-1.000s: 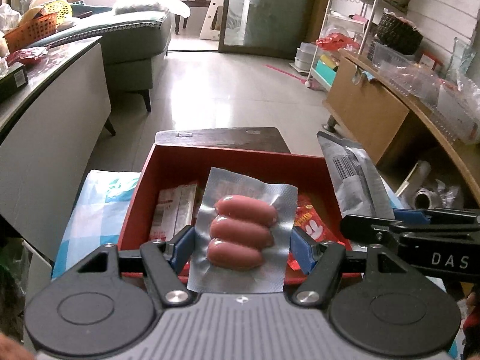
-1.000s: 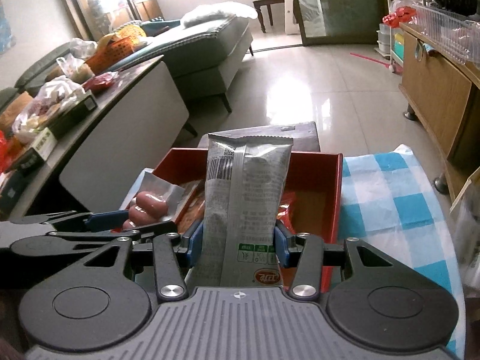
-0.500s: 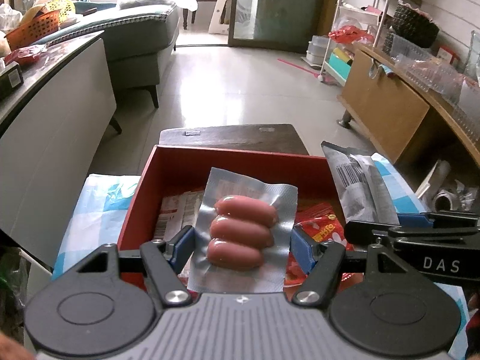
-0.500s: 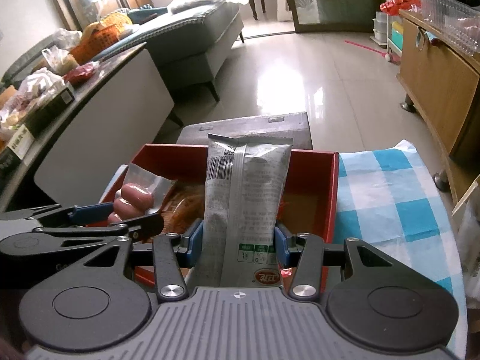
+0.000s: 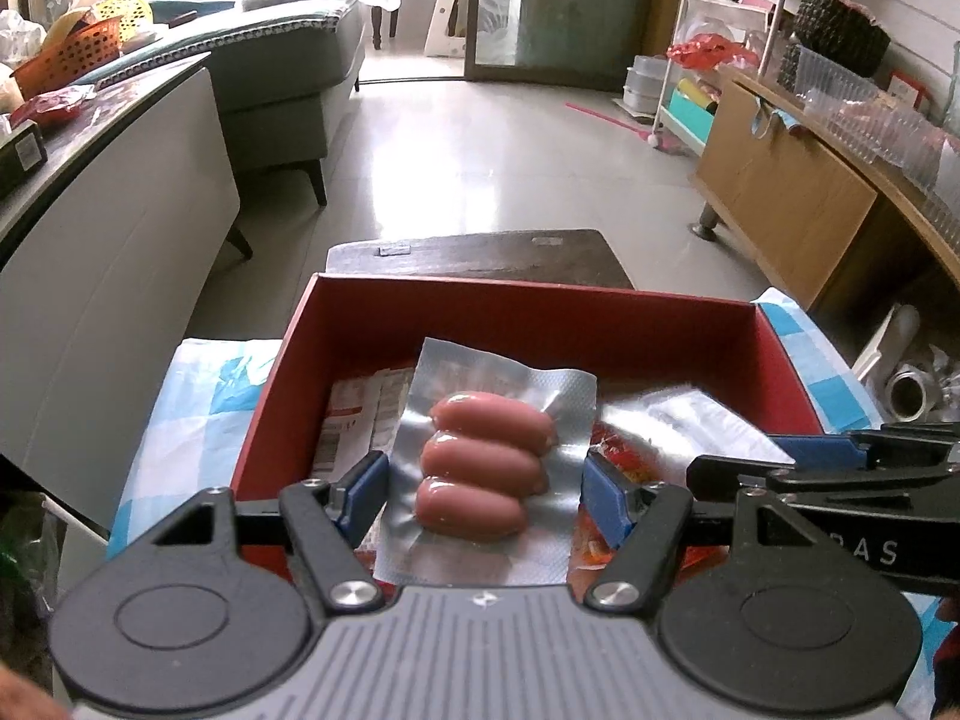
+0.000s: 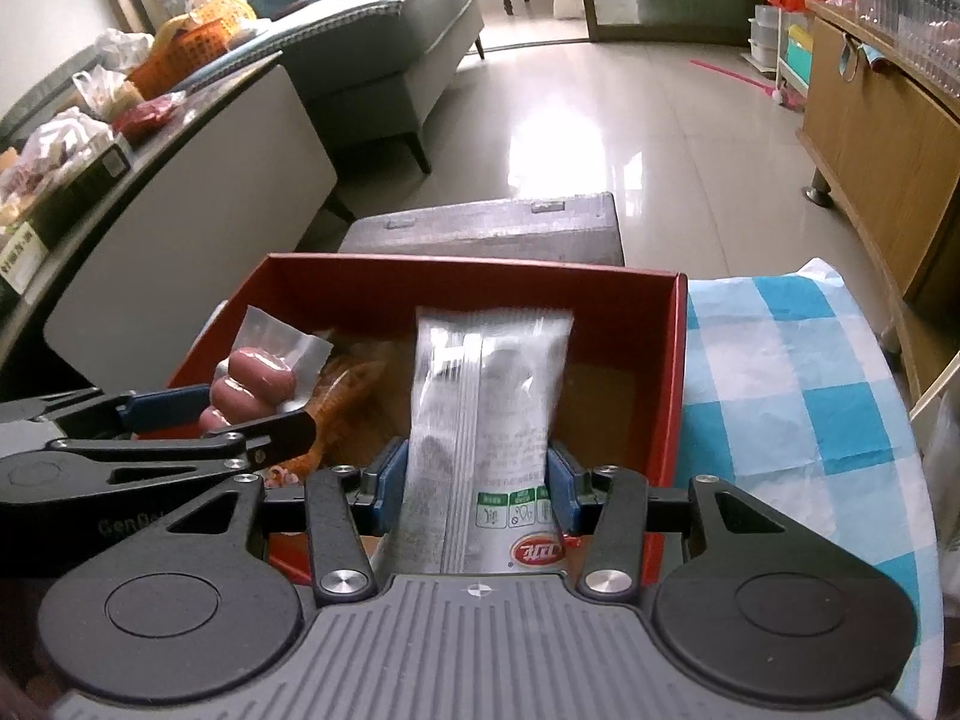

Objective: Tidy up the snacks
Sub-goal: 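Lower both packs into the red box and open both grippers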

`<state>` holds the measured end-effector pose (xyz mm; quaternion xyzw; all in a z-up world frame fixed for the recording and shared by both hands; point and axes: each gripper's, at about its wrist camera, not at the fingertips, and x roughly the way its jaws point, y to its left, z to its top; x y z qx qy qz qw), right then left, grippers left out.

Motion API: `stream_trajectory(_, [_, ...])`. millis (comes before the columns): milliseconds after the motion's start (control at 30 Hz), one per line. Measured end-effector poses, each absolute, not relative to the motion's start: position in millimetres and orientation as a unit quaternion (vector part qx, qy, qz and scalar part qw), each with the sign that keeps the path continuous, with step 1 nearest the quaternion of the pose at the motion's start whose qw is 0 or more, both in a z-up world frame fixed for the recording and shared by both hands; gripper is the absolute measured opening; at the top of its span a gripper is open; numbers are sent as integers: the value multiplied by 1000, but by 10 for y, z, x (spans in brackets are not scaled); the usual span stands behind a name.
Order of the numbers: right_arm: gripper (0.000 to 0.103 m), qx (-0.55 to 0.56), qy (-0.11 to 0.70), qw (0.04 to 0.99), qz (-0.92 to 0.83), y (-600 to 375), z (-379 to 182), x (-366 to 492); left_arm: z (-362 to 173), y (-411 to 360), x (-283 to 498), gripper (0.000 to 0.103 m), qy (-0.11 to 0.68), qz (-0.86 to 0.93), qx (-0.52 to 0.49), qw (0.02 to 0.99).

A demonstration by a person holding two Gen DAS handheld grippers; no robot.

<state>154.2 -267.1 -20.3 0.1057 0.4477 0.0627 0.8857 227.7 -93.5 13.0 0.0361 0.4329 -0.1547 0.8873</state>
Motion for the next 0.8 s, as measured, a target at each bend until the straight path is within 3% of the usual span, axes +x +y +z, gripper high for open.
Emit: stream_trajectory(800, [62,84,455,885,58,-2633,-225,1517,137,-956,2200,64,423,-141,63,893])
